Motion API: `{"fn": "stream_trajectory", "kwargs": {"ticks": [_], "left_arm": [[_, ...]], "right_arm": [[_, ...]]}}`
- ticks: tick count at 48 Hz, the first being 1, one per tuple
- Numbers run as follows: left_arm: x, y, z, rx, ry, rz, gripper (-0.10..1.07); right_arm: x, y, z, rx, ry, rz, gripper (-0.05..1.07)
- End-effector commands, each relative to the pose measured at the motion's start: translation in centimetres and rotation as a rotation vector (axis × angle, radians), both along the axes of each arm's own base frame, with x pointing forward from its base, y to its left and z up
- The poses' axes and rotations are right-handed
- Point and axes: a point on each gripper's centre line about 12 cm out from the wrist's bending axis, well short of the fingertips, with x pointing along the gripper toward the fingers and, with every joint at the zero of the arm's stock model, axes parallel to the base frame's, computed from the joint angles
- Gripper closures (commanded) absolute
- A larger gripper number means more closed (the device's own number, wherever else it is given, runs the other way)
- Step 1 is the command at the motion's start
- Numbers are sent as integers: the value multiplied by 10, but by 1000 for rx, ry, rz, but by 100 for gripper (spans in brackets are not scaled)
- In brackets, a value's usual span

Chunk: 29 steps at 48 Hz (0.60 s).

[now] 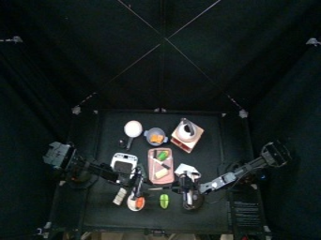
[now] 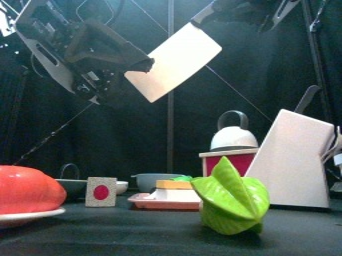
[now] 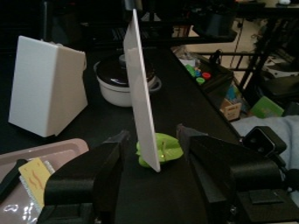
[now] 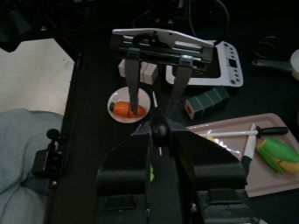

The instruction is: Grab cleaver with other hand

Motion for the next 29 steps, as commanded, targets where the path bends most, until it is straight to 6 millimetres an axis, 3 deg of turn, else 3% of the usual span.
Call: {"fn": "stream_trajectory", "kwargs": {"ticks": [1, 18, 29], "left_arm": [[2, 1, 8, -16, -27, 16, 21], [2, 2, 15, -27, -47, 24, 55], [-6, 5, 30, -21, -95, 23, 59]], "right_arm": [[-4, -1, 15, 11, -41, 4, 58], [-11, -7, 11, -6, -22, -49, 58], [-17, -9, -9, 59, 57, -83, 58]]}}
